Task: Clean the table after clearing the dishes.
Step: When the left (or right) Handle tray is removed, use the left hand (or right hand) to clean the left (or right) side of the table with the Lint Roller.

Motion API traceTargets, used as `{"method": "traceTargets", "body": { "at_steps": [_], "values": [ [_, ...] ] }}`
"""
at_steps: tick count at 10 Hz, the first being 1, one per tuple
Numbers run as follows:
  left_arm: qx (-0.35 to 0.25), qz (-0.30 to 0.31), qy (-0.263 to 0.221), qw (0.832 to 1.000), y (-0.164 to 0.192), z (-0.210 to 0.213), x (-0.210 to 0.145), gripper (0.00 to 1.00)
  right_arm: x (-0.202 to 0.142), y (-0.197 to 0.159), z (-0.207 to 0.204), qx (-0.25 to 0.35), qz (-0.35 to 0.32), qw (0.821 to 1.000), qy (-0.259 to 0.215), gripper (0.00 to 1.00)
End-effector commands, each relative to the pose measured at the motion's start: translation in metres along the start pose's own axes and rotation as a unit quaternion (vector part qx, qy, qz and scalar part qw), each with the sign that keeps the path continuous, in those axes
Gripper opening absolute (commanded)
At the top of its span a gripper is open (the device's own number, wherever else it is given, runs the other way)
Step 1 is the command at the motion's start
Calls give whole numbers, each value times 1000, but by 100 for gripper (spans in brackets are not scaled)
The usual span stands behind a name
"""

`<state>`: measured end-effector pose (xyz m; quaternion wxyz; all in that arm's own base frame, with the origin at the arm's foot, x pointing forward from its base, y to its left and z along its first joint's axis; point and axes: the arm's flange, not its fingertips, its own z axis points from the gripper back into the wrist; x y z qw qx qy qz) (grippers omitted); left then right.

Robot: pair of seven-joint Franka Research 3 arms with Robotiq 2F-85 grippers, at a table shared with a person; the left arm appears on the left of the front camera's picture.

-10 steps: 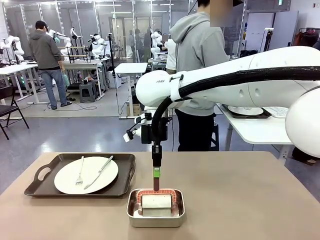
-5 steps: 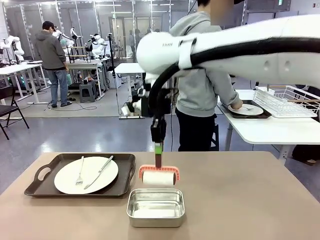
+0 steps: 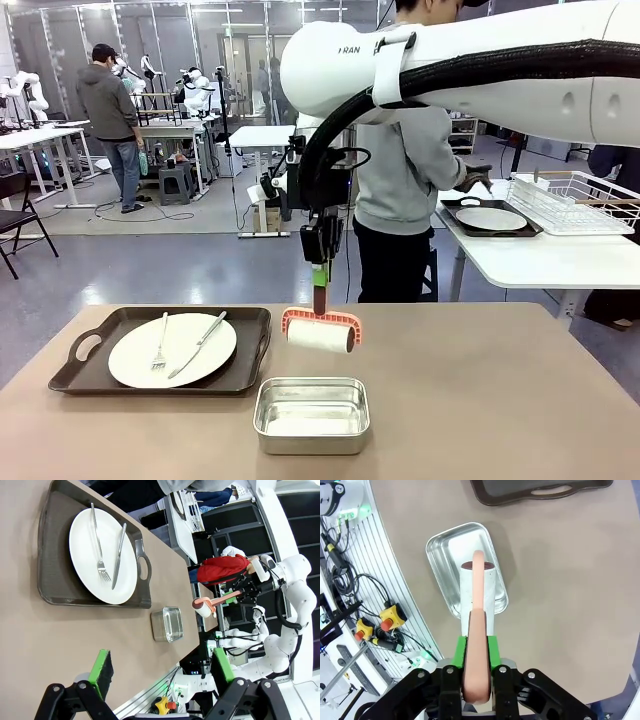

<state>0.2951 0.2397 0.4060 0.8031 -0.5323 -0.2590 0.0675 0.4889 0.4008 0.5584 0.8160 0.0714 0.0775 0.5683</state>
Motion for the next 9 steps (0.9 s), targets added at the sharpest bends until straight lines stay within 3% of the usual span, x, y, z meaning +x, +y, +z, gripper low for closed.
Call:
{"method": "traceTargets", "body": {
  "at_steps": [1, 2, 3, 5, 6, 8, 9],
  "values": [
    [-4, -3, 1, 1000, -3, 3, 0, 100, 0, 1, 0, 1, 9, 1000, 2, 18],
    [-4, -3, 1, 1000, -3, 3, 0, 100, 0, 0, 0, 0, 0, 1000, 0, 21],
    [-4, -3, 1, 1000, -3, 3, 0, 100, -21, -17, -5, 0, -51, 998, -46, 21],
    [-4, -3, 1, 1000, -3, 3, 0, 100, -89, -55, -29, 78, -152, 972, -160, 21],
    [-4, -3, 1, 1000, -3, 3, 0, 100, -132, -74, -46, 134, -197, 945, -223, 21],
    [-4, -3, 1, 1000, -3, 3, 0, 100, -202, -98, -84, 225, -272, 890, -290, 21],
    [-4, -3, 1, 1000, -3, 3, 0, 100, -234, -113, -103, 272, -338, 838, -330, 21]
  ]
}}
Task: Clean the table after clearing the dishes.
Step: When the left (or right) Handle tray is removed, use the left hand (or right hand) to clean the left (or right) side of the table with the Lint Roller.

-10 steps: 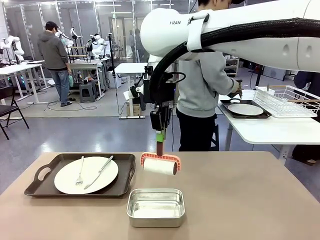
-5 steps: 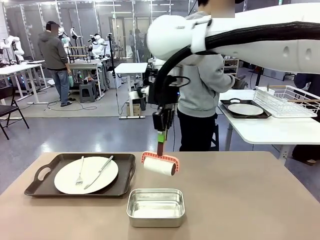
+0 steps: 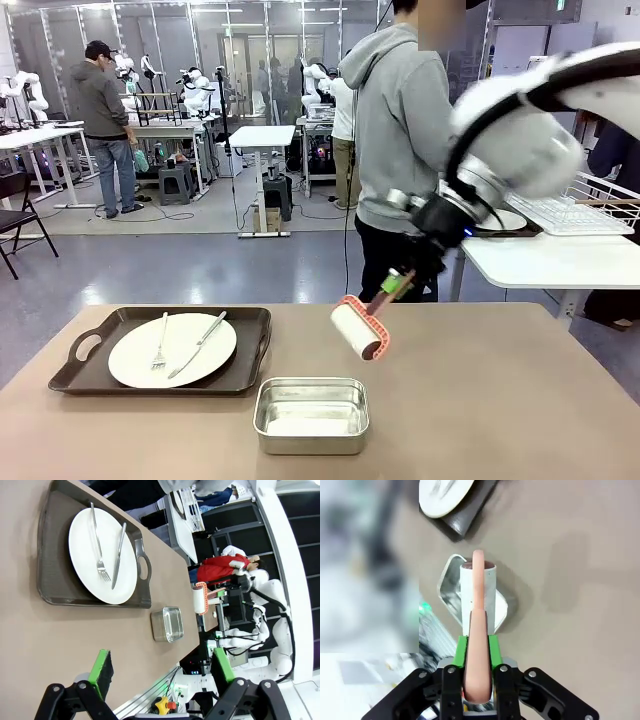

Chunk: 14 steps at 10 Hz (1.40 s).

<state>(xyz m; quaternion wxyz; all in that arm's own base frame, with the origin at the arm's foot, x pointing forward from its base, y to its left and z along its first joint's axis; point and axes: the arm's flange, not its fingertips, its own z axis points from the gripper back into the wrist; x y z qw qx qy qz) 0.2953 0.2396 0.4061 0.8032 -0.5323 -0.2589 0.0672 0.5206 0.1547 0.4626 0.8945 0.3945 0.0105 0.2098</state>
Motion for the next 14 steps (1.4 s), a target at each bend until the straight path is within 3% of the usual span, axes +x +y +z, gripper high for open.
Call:
{"method": "traceTargets", "body": {
  "at_steps": [1, 4, 6, 14],
  "values": [
    [-4, -3, 1, 1000, -3, 3, 0, 100, -42, -35, -6, 98, -87, 986, -102, 21],
    [-4, -3, 1, 1000, -3, 3, 0, 100, -40, -103, -2, 95, -197, 966, -135, 21],
    [-4, -3, 1, 1000, -3, 3, 0, 100, -43, -132, 3, 94, -193, 964, -156, 21],
    [-4, -3, 1, 1000, -3, 3, 0, 100, -45, -146, 4, 84, -204, 964, -148, 21]
  ]
}}
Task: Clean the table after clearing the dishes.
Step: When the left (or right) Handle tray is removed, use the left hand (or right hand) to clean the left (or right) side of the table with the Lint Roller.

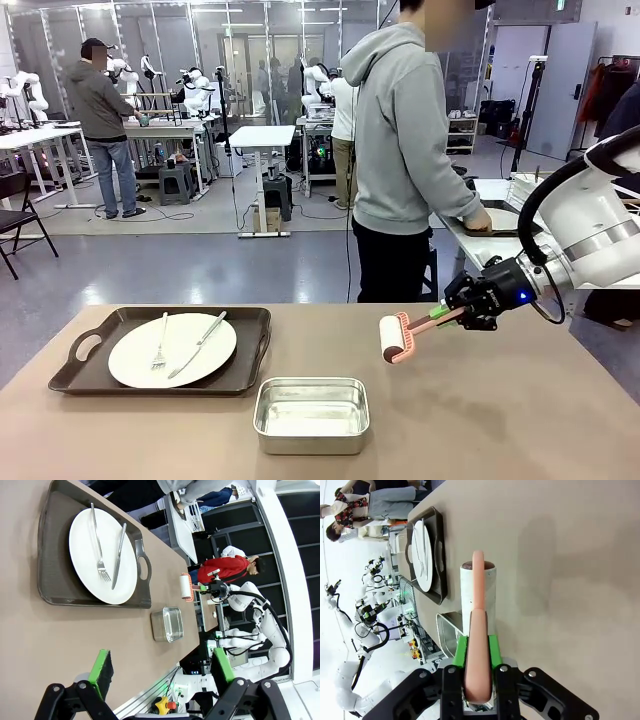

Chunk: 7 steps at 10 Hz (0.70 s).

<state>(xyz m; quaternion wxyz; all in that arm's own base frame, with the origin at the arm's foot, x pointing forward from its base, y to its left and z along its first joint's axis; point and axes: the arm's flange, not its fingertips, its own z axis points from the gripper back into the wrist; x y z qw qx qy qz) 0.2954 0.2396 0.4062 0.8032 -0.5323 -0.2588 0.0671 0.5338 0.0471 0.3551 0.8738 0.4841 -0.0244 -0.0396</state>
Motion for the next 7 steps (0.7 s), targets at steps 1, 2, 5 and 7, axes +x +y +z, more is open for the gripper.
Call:
{"method": "traceTargets", "body": {
  "at_steps": [1, 2, 5, 7],
  "values": [
    [-4, -3, 1, 1000, -3, 3, 0, 100, 7, -8, -15, 2, -6, 1000, 5, 21],
    [-4, -3, 1, 1000, -3, 3, 0, 100, 12, -17, -25, 1, -15, 1000, 11, 21],
    [-4, -3, 1, 1000, -3, 3, 0, 100, 16, -44, -45, 1, -36, 999, 6, 21],
    [-4, -3, 1, 1000, -3, 3, 0, 100, 17, -60, -48, -11, -40, 999, -3, 21]
  ]
}}
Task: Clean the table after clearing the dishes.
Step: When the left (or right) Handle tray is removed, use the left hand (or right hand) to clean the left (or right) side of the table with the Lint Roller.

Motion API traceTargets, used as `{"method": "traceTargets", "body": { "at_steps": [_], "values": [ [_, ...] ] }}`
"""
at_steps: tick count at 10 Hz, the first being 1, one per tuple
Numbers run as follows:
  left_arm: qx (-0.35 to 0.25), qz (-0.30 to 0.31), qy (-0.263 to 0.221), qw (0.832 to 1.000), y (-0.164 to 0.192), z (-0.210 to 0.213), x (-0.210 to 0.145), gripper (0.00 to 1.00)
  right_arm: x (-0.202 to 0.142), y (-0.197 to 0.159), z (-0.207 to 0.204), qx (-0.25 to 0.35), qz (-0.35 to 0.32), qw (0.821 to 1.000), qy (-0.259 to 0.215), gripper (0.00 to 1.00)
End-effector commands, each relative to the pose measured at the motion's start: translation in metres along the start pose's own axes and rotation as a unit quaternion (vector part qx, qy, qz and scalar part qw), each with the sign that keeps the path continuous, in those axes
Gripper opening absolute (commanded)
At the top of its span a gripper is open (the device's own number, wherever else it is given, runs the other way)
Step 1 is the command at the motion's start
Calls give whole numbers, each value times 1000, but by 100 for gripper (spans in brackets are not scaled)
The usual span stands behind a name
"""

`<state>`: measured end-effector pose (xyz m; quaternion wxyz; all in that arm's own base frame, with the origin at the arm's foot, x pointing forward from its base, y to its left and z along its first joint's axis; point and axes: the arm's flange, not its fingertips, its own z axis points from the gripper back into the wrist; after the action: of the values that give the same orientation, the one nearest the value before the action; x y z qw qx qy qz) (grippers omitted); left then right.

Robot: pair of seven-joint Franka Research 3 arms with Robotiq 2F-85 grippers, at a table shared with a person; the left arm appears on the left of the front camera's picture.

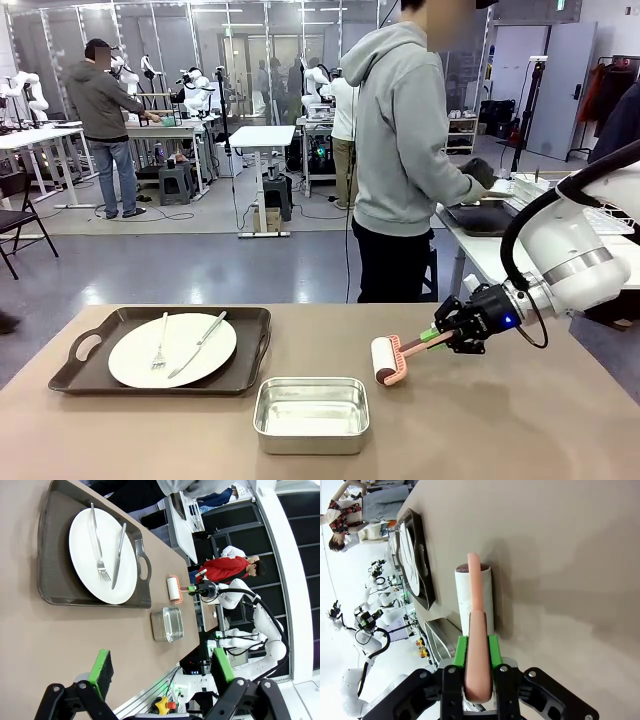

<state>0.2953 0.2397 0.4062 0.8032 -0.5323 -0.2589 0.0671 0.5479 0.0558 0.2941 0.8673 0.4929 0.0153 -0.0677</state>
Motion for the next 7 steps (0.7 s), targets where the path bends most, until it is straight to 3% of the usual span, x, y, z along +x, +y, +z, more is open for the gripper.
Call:
{"method": "traceTargets", "body": {
  "at_steps": [1, 3, 7],
  "values": [
    [-4, -3, 1, 1000, -3, 3, 0, 100, 5, -21, -6, -23, 17, 999, -28, 21],
    [-4, -3, 1, 1000, -3, 3, 0, 100, 1, -43, 7, -25, 15, 999, -27, 21],
    [-4, -3, 1, 1000, -3, 3, 0, 100, -9, -78, 67, -30, 20, 996, -79, 21]
  ]
}}
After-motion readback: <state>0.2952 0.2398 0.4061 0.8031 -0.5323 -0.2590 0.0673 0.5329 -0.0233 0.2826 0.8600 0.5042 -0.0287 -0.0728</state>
